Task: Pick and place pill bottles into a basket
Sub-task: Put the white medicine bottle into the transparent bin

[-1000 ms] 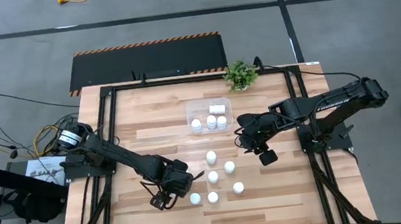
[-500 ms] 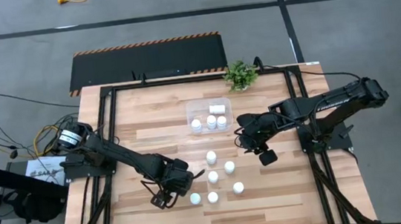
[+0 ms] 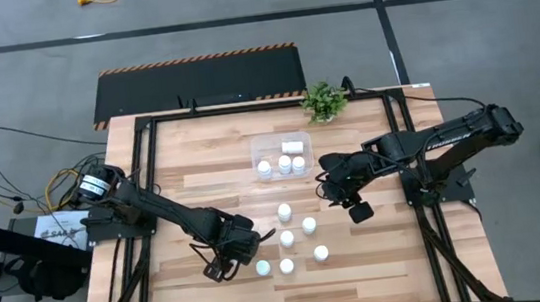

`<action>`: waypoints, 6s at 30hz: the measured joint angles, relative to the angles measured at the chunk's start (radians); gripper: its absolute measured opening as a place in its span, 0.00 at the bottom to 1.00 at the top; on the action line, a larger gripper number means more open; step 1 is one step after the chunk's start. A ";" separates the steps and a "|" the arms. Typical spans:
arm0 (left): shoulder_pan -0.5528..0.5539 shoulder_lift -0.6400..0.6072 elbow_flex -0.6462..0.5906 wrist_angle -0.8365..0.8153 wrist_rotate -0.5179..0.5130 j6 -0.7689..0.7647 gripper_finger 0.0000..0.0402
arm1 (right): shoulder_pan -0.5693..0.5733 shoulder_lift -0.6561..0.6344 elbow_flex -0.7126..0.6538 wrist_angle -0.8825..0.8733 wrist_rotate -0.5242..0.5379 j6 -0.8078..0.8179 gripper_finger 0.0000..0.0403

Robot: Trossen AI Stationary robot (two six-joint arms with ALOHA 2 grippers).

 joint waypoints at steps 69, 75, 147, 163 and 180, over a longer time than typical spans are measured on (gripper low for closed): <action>0.712 0.111 0.550 -0.248 -0.163 0.621 0.38 | -0.199 0.001 0.000 0.045 -0.003 0.008 0.31; 0.735 0.166 0.613 -0.227 -0.115 0.630 0.38 | -0.203 0.001 0.000 0.045 -0.003 0.002 0.31; 0.774 0.215 0.329 0.009 -0.067 0.576 0.39 | -0.201 0.000 0.000 0.045 -0.005 0.000 0.31; 0.774 0.215 0.330 -0.009 -0.069 0.568 0.53 | -0.201 0.001 0.000 0.045 -0.005 0.000 0.31; 0.773 0.215 0.407 -0.058 -0.101 0.580 0.54 | -0.201 0.001 0.000 0.045 -0.005 0.000 0.31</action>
